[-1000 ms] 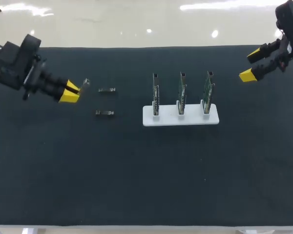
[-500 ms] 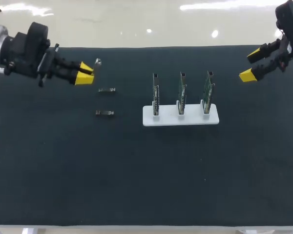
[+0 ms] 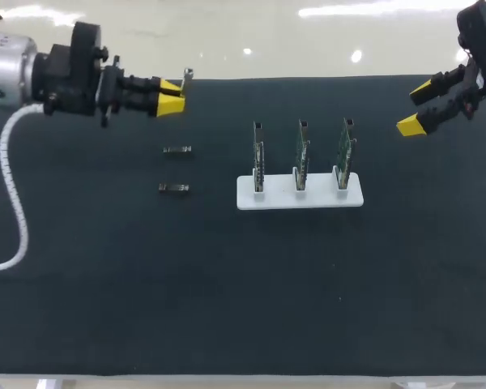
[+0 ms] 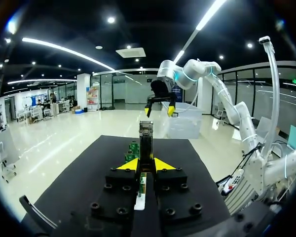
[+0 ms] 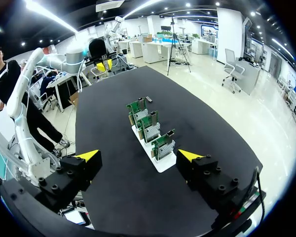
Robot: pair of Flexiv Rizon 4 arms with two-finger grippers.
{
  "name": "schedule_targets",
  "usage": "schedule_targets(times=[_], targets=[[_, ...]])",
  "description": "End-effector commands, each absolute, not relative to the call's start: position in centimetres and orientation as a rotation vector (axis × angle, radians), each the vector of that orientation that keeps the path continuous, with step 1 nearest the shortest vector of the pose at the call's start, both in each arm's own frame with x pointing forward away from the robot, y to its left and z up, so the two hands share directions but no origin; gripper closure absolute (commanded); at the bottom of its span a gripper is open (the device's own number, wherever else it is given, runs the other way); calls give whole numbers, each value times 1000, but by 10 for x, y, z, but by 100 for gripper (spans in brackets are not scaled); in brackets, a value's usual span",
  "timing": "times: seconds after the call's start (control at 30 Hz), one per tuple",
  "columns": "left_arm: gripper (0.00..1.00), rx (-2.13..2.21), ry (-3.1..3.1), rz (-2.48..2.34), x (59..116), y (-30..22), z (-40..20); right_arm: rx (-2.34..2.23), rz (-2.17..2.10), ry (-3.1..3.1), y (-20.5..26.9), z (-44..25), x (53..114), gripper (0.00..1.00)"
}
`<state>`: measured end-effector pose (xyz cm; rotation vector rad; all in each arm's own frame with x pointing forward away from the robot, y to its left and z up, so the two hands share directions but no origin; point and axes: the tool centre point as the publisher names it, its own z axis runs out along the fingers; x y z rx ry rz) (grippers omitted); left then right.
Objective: Pick up the optical module with the left hand, and insert it into the network port with the right hand.
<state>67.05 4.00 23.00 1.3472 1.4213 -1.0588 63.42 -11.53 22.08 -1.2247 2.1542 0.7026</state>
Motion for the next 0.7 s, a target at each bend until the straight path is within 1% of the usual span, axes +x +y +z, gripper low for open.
schedule_targets(times=[0.03,0.27,0.7], targets=[[100,1341,1399,-1073,687,20,231,-1226,706,2152,-115,220,635,0],[100,1333,1348,-1070,702,0,239,-1226,706,2152,-115,220,635,0],[100,1265,1327,-1153,717,-34,229,-1226,706,2152,-115,220,635,0]])
